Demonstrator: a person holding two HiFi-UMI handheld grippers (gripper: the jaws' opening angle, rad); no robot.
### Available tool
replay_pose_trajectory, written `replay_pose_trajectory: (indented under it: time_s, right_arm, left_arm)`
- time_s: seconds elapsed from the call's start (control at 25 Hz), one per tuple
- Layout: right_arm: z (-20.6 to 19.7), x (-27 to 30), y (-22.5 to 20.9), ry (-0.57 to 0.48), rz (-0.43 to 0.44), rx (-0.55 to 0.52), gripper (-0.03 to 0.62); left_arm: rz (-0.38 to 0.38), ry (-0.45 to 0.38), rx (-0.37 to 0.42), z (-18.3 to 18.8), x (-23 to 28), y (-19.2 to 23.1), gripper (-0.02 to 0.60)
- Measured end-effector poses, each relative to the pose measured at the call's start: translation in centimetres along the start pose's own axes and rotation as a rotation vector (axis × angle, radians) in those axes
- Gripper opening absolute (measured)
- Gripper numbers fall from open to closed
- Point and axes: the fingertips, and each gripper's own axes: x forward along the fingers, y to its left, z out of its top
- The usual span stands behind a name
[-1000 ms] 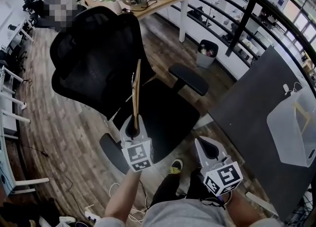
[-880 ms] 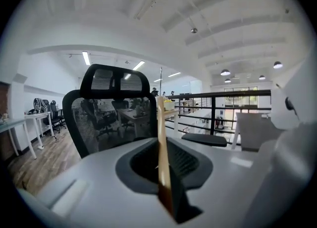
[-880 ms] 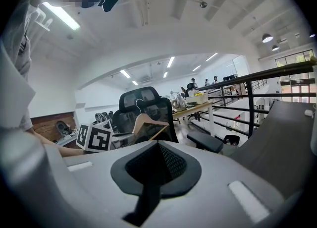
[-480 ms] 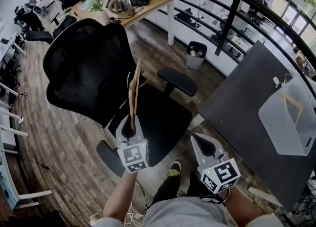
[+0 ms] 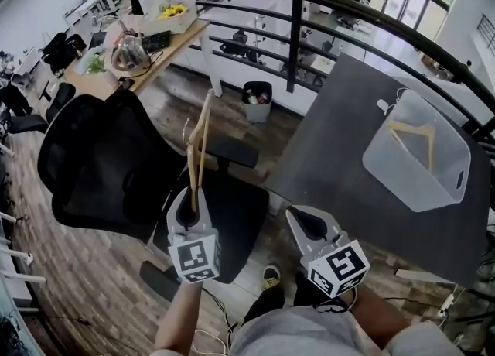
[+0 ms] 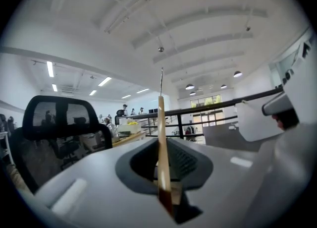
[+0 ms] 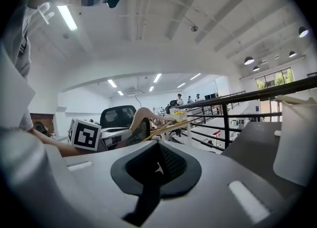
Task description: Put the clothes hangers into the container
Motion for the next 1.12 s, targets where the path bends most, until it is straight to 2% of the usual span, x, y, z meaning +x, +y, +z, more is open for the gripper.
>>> replay_pose_trajectory:
  time_s: [0.28, 0.56, 0.76, 1.0, 1.12]
  right_arm:
    - [1.8, -5.1, -6.5, -0.067, -0.154, 0.030, 0.000]
    - [3.1, -12.0, -12.1, -0.125, -0.310, 0.040, 0.000]
    - [4.8, -17.2, -16.8, -0.184, -0.445, 0.024, 0.000]
    - [5.7, -26.3, -24.0, -0.226, -0.596, 0.004, 0.000]
    - [6.1, -30.5, -27.1, -0.247, -0.665, 0.004, 0.000]
  left_arm:
    - [-0.230, -0.056, 0.015, 5.3, 3.7, -9.2, 0.055]
    - [-0.564, -0.172, 0.047, 14.2, 4.7, -20.2, 0.055]
    - [-0.762, -0.225, 0.055, 19.4, 5.4, -26.9, 0.055]
    - [-0.981, -0.296, 0.192, 23.6, 3.6, -37.6, 0.055]
    - [-1.107, -0.295, 0.234, 25.1, 2.9, -42.1, 0.055]
